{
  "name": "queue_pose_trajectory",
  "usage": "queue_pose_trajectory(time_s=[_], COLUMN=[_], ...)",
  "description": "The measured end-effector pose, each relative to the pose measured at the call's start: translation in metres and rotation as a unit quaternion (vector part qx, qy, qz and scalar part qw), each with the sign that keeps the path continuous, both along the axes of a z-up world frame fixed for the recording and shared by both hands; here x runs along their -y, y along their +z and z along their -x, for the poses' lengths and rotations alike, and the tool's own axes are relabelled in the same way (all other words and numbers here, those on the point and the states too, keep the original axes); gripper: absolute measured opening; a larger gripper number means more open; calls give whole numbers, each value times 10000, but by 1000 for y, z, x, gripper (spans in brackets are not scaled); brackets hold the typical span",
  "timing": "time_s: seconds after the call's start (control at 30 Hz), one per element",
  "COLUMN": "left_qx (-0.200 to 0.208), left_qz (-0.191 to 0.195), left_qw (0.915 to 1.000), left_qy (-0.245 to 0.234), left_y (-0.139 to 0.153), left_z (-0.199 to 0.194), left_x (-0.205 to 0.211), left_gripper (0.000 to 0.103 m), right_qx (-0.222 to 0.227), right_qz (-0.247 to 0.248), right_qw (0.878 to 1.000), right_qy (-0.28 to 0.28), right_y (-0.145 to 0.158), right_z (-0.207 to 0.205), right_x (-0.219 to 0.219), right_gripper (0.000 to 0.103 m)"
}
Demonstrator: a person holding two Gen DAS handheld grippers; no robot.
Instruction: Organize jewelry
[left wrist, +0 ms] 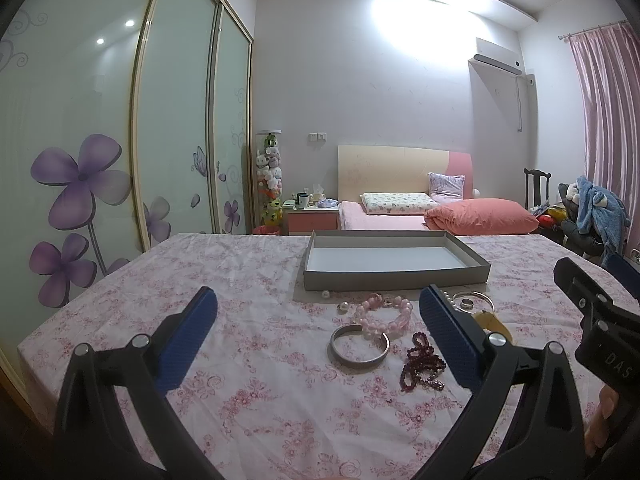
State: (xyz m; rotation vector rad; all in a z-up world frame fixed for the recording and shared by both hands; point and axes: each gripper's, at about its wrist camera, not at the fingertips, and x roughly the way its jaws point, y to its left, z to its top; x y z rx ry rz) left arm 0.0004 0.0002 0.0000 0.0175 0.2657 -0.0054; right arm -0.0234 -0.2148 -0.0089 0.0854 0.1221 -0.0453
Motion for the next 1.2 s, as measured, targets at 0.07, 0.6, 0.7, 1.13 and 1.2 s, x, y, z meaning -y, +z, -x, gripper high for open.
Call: queue_pose_trajectory(time_s=[0.07,0.6,0.7,1.13,1.2], left_qx=[-2,-16,-19,-31,-34], left_qz=[1,-3,-1,-4,-2], left_qw=[10000,10000,10000,10000,10000], left_qy=[-1,5,3,4,3], left_y=[0,0,0,0,0], left_z=[0,0,0,-1,-1], left_x=[0,0,0,0,0], left_gripper=[99,99,99,99,99], right_qx=[-8,-25,-30,-43,-45], right_qz=[-4,-11,-14,-22,-23], right_qw=[10000,10000,10000,10000,10000], right_qy=[0,0,2,4,4], right_y=[0,-1,-1,-2,-2], right_z=[0,-1,-2,-2,-2], right_x=[0,0,0,-1,-1], right_gripper=[101,101,101,101,101])
